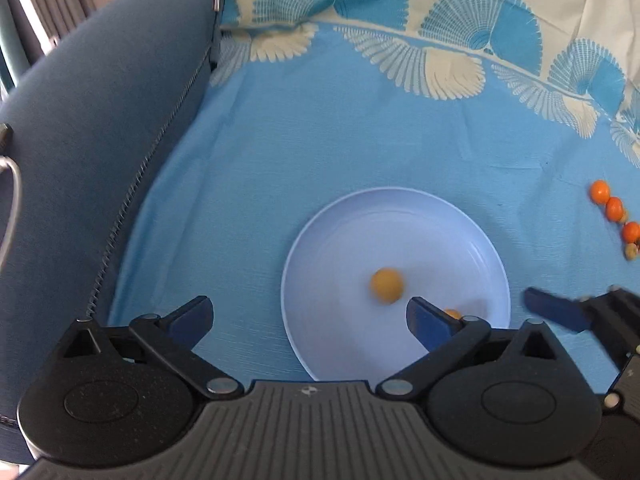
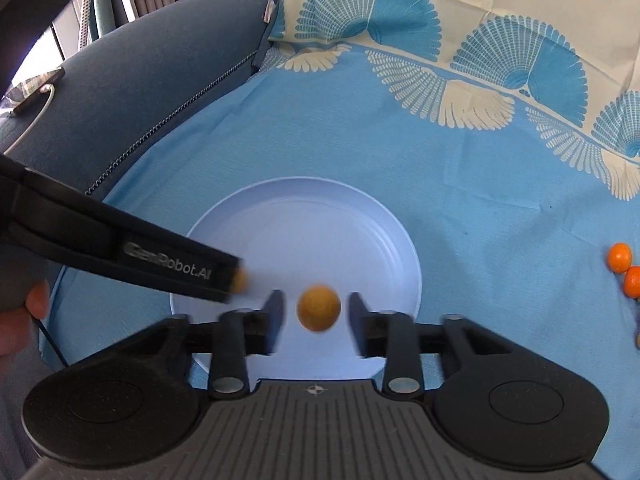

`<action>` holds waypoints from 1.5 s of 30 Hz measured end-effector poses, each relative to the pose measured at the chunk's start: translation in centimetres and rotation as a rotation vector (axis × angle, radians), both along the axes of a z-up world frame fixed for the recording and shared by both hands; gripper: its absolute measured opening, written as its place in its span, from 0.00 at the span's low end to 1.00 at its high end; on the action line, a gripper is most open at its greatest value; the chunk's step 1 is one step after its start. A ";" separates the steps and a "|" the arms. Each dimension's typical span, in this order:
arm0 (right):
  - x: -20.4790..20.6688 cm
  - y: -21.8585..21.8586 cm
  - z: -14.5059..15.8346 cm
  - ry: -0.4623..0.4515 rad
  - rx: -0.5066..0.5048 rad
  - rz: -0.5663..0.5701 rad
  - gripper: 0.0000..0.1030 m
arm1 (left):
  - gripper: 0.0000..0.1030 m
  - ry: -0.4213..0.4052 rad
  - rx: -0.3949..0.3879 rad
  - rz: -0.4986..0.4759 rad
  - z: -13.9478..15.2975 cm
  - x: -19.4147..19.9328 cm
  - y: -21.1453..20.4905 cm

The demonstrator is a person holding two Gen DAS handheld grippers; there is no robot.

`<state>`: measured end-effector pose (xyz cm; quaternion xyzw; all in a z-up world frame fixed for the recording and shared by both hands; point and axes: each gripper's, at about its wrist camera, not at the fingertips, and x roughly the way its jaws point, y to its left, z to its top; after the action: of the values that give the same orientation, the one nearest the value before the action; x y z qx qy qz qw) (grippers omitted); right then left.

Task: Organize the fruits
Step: 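Open both grippers over the plate to drop the yellow fruits, then lift both tools back from the plate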

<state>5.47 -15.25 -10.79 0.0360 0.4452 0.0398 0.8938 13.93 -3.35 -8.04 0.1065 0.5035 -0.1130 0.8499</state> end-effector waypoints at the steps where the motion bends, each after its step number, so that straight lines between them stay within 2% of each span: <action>1: -0.3 -0.2 0.5 -0.006 0.001 -0.019 0.74 | 1.00 -0.002 0.015 -0.002 0.5 -0.3 0.0; 2: -0.6 -0.4 0.9 -0.006 0.003 -0.033 0.83 | 1.00 -0.009 0.018 0.004 0.9 -0.6 0.2; 3: -1.1 -0.6 1.2 -0.001 0.006 -0.045 0.88 | 1.00 -0.015 0.016 0.012 1.3 -1.0 0.5; 8: -5.5 -1.6 3.3 0.016 0.064 -0.100 0.91 | 1.00 -0.001 -0.016 0.047 3.2 -4.7 2.3; 13: -10.7 -1.4 5.8 -0.061 0.052 -0.146 0.94 | 1.00 -0.029 -0.005 0.120 4.5 -9.3 4.3; 17: -13.1 -1.2 7.3 -0.118 0.039 -0.161 0.97 | 1.00 -0.071 0.007 0.111 5.8 -11.6 5.2; 26: -17.2 -0.1 9.4 -0.184 0.006 -0.157 0.99 | 1.00 -0.204 0.018 0.046 9.1 -16.2 4.3; 36: -20.0 0.3 11.1 -0.254 -0.003 -0.161 0.99 | 1.00 -0.261 0.008 0.040 10.9 -19.0 4.3; 45: -21.2 0.5 11.7 -0.281 -0.008 -0.165 0.99 | 1.00 -0.273 0.000 0.012 11.2 -19.7 4.2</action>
<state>-15.76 -14.73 0.95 0.0632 0.3113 -0.0311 0.9477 -5.81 0.88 3.18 0.1179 0.3837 -0.0924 0.9112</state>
